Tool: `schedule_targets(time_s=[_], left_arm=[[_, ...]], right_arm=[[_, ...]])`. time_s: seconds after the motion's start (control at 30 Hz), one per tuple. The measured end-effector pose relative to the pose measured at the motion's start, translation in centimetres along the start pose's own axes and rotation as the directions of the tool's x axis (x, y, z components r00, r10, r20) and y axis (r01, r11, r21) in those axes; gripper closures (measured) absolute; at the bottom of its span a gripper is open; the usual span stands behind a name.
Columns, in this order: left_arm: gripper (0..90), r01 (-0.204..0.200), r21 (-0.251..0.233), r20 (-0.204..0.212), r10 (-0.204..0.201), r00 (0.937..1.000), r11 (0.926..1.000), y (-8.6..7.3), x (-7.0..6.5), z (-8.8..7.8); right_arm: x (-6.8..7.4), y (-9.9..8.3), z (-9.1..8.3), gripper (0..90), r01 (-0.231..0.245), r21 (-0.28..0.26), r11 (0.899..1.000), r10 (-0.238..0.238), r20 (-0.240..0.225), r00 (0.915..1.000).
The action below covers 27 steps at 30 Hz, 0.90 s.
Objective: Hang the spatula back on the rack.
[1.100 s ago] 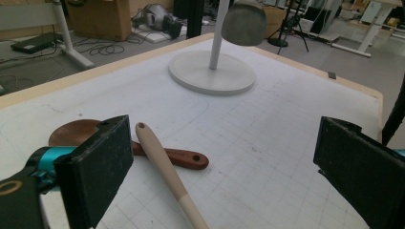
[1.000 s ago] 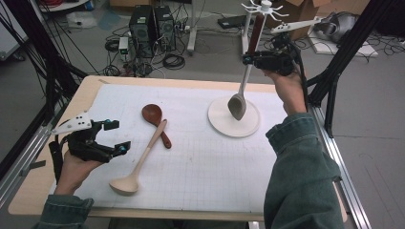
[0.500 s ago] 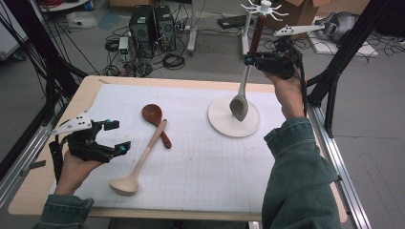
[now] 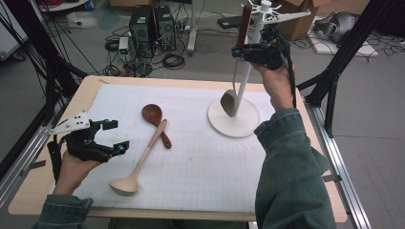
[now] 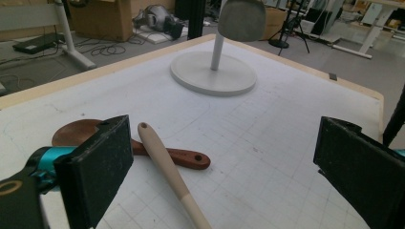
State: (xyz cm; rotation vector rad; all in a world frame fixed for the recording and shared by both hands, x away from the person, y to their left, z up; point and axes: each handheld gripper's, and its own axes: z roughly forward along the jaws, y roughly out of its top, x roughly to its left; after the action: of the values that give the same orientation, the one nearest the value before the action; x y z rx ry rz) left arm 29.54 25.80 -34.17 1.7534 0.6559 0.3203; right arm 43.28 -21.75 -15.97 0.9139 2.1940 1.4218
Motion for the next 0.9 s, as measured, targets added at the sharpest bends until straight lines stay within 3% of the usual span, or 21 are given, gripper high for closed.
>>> schedule_targets(time_s=[0.37, 0.9], left_arm=[[6.7, 0.002, -0.001, 0.001, -0.002, 1.0, 1.0, 0.0, 0.1, -0.2], [6.7, 0.003, -0.004, 0.001, -0.003, 1.0, 1.0, 0.0, 0.1, -0.2]], right_arm=[[-0.1, 1.3, 1.1, 73.4, -0.031, 0.011, 0.999, 0.03, 0.041, 0.9987], [-0.8, 1.3, 1.4, 73.3, -0.064, 0.009, 0.998, 0.064, 0.076, 0.995]])
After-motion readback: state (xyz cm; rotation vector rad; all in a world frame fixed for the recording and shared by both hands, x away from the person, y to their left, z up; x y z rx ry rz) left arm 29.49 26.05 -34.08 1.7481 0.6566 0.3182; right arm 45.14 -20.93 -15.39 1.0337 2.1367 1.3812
